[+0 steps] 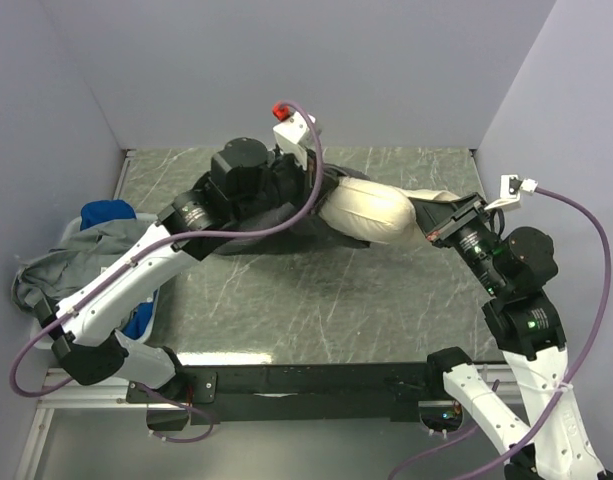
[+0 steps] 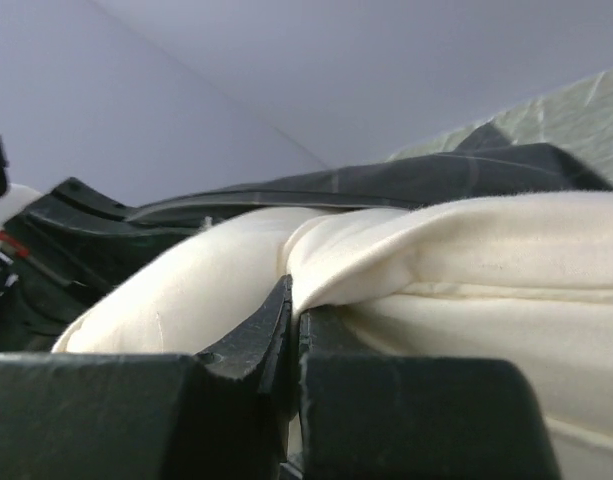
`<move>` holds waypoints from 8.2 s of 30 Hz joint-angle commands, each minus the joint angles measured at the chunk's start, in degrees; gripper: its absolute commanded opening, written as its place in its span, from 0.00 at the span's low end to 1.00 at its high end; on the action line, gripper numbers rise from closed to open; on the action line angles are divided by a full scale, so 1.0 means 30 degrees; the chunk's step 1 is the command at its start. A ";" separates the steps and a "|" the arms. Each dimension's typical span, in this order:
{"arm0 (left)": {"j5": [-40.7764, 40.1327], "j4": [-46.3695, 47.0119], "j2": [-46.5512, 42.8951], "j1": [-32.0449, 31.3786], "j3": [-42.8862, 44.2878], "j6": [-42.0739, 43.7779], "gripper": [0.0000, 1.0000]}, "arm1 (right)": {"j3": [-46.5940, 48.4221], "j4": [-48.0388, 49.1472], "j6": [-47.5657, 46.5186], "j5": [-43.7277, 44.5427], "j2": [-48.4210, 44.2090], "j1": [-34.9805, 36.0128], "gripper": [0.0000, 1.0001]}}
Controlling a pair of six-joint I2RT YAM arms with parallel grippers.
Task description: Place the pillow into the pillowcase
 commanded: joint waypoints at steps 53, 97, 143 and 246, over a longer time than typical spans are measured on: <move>-0.6404 -0.3586 -1.2015 -0.3394 -1.7793 -1.1699 0.84 | 0.3154 0.4834 -0.7079 -0.1959 1.8277 0.0793 0.86; -1.2757 1.1912 0.7966 -0.8761 -1.3571 0.2689 0.99 | 0.4455 0.7881 -0.2245 -0.7176 2.5171 -0.0643 0.00; -0.3360 0.3710 -0.7585 0.2688 -1.4642 -1.7259 0.01 | 0.7329 -0.1942 -0.7901 0.7005 1.2654 0.7882 0.00; 0.0211 0.1422 -0.0410 1.3328 -0.7037 -1.1696 0.01 | 2.1067 -0.7642 -1.0536 0.2525 1.5412 0.8673 0.00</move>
